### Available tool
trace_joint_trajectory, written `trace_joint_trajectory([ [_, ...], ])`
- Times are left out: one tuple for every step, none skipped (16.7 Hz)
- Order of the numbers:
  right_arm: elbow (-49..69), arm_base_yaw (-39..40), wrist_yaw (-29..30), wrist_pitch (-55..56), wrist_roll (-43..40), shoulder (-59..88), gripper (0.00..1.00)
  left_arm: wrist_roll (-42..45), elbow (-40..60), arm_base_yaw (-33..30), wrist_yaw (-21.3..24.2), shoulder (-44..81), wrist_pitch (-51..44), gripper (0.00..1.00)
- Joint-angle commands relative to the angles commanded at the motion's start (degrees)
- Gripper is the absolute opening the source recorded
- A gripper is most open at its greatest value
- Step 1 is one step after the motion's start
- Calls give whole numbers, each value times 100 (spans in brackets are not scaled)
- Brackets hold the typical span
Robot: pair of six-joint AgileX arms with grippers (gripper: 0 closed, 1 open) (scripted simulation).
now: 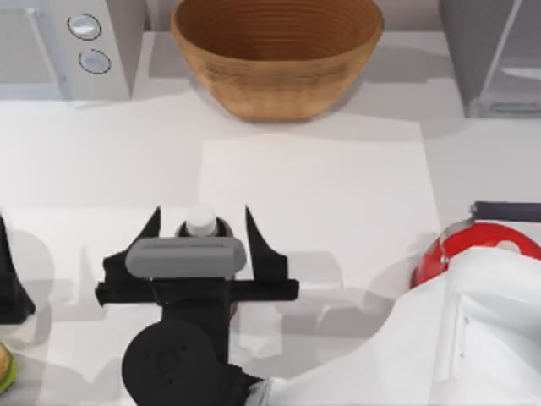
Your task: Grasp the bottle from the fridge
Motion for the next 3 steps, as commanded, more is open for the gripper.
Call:
trace_joint_trajectory([
  [0, 0, 0, 0, 0, 0, 100, 0, 0, 0, 0, 0, 0, 100],
  [0, 0, 0, 0, 0, 0, 100, 0, 0, 0, 0, 0, 0, 100],
  [0, 0, 0, 0, 0, 0, 100, 0, 0, 0, 0, 0, 0, 100],
])
